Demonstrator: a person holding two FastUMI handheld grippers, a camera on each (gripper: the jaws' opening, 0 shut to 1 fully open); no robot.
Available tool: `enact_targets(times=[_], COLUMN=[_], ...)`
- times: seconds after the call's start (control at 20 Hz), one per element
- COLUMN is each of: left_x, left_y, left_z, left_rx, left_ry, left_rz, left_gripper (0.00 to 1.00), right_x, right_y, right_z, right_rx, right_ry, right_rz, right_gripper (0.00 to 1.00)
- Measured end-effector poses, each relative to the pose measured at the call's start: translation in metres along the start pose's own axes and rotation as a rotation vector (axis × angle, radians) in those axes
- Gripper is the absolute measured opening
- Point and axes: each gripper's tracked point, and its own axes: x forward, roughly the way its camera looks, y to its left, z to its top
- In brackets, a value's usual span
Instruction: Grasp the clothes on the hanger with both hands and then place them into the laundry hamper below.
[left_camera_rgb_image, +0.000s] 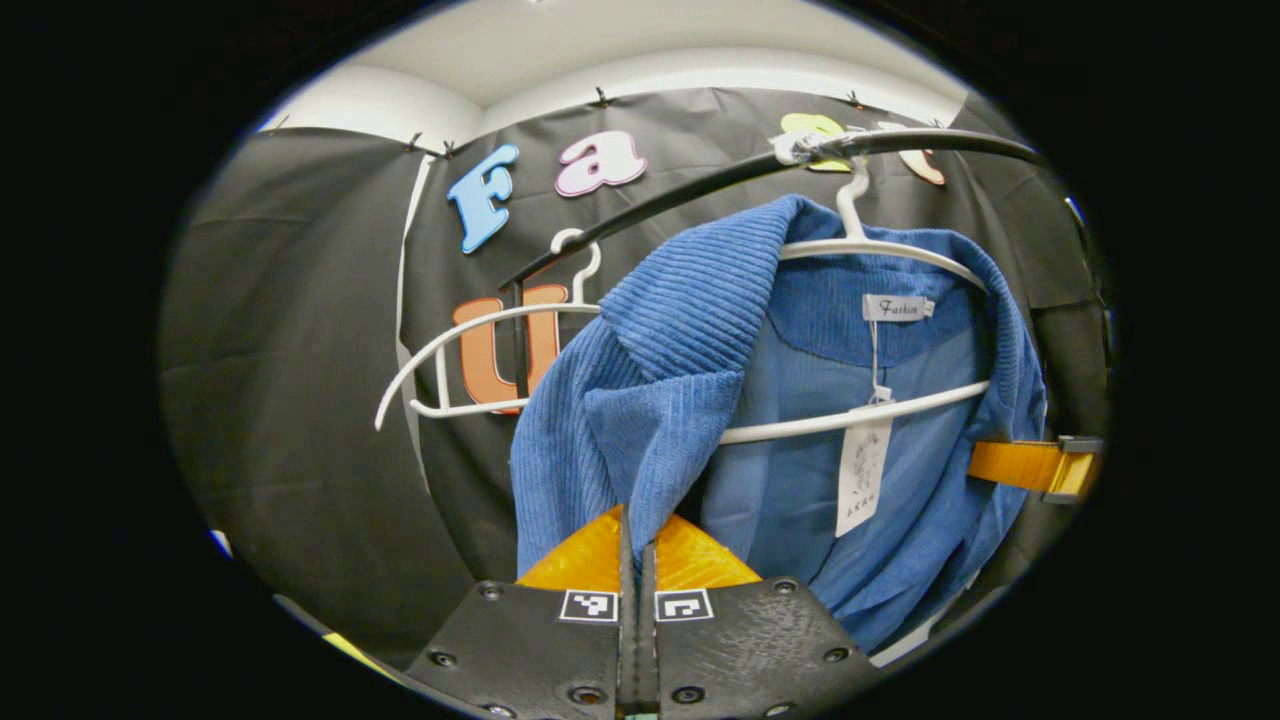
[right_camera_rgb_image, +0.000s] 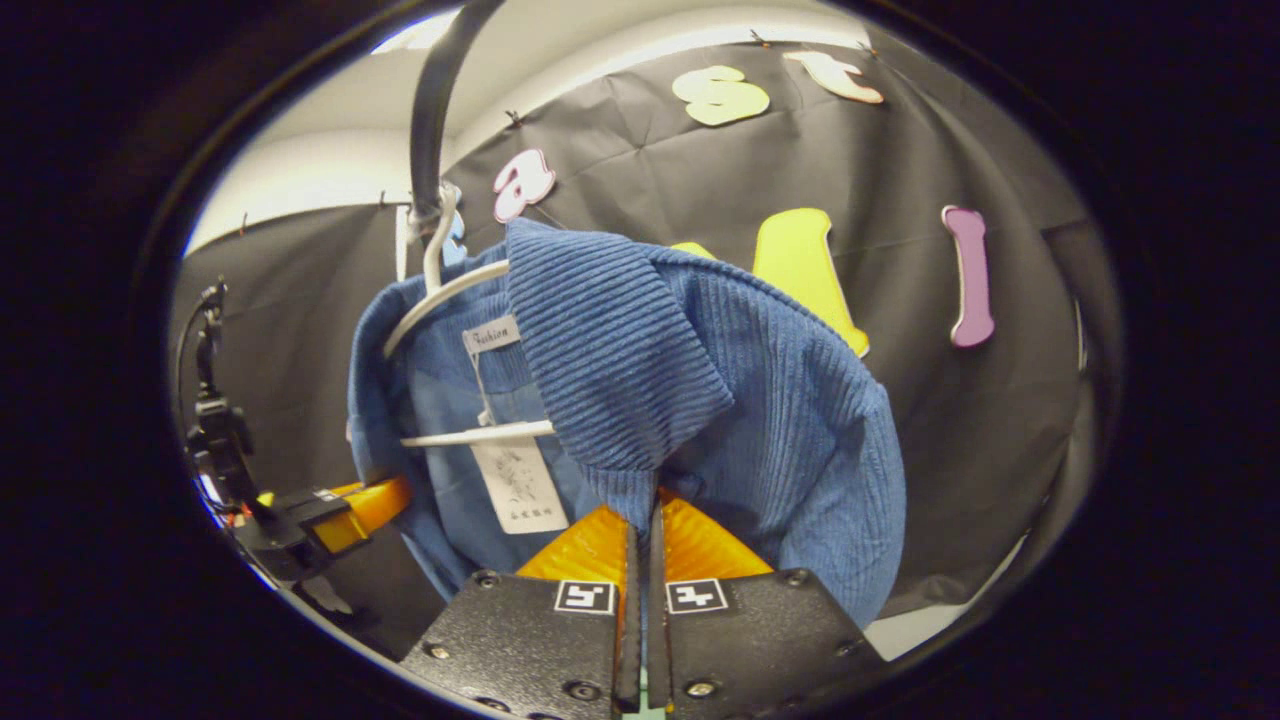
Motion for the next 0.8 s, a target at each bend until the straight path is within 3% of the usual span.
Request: enact_targets(times=[0.2,0.4,0.45,0.6,0.8], left_x=[-0.002,-0.002,-0.001,0.001,0.002], left_y=[0.011,0.019,0.018,0.023,0.037], left_z=[0.015,0.034,0.037,0.057,0.086], left_rx=[-0.044,-0.111,-0.123,-0.145,-0.196], left_ry=[-0.023,-0.054,-0.06,-0.089,-0.132], left_rz=[-0.005,-0.015,-0.025,-0.043,-0.047], left_gripper=[0.0,0.0,0.03,0.0,0.03], right_x=[-0.012,-0.025,-0.03,-0.045,-0.062], right_y=[0.02,0.019,0.02,0.018,0.023], right_z=[0.012,0.027,0.031,0.066,0.095], right_rx=[0.107,0.201,0.239,0.38,0.424], right_ry=[-0.018,-0.026,-0.04,-0.099,-0.15], right_rz=[0.242,0.381,0.407,0.496,0.581], right_gripper=[0.06,0.06,0.05,0.05,0.05])
